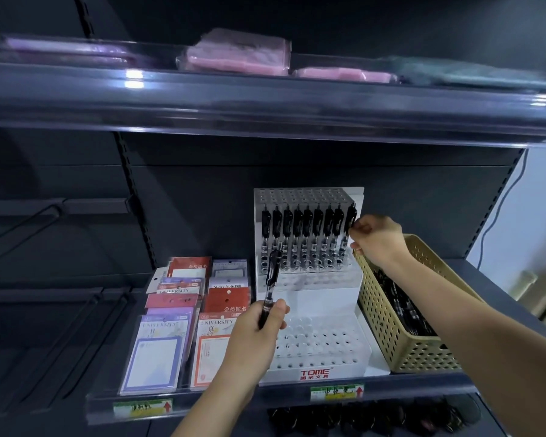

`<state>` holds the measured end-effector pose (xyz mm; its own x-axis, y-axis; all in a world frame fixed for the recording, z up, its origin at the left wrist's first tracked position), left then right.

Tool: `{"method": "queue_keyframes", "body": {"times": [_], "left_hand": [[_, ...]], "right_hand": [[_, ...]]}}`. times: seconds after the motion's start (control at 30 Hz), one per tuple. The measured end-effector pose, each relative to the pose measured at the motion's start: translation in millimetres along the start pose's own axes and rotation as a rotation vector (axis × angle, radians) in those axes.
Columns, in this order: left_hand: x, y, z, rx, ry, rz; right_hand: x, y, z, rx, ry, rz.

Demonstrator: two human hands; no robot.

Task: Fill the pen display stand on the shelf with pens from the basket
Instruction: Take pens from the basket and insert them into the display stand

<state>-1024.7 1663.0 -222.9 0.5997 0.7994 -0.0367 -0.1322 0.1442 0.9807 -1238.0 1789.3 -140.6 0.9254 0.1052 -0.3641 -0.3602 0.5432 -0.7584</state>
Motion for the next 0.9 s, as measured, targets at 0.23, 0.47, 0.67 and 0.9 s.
{"method": "queue_keyframes", "body": {"times": [0.23, 0.47, 0.67, 0.9], "left_hand": [[0, -1, -1, 0.039, -0.01, 0.008], [-2, -4, -2, 0.122, 0.009, 0.023], [3, -8, -4, 0.141, -0.006, 0.006], [6, -11, 7, 0.01, -0.019, -0.099]], "right_hand": [[-2, 8, -4, -0.002, 0.014, -0.024], [35, -20, 15, -0.07, 0.105, 0.087], [103, -55, -17, -0.18, -0.391, 0.08], [129, -60, -37, -0.279, -0.418, -0.023]]}}
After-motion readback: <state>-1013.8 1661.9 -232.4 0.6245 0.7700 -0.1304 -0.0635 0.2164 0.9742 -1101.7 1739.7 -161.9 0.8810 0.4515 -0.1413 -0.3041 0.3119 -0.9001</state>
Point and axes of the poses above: each hand's wrist, its own x-axis away from the middle knuckle, its own z-axis out of the back of the hand, y = z × x, the point moved 5 cm from there along -x, towards the middle knuckle, and after that the axes turned 15 degrees about y, right-handed, at the moved point
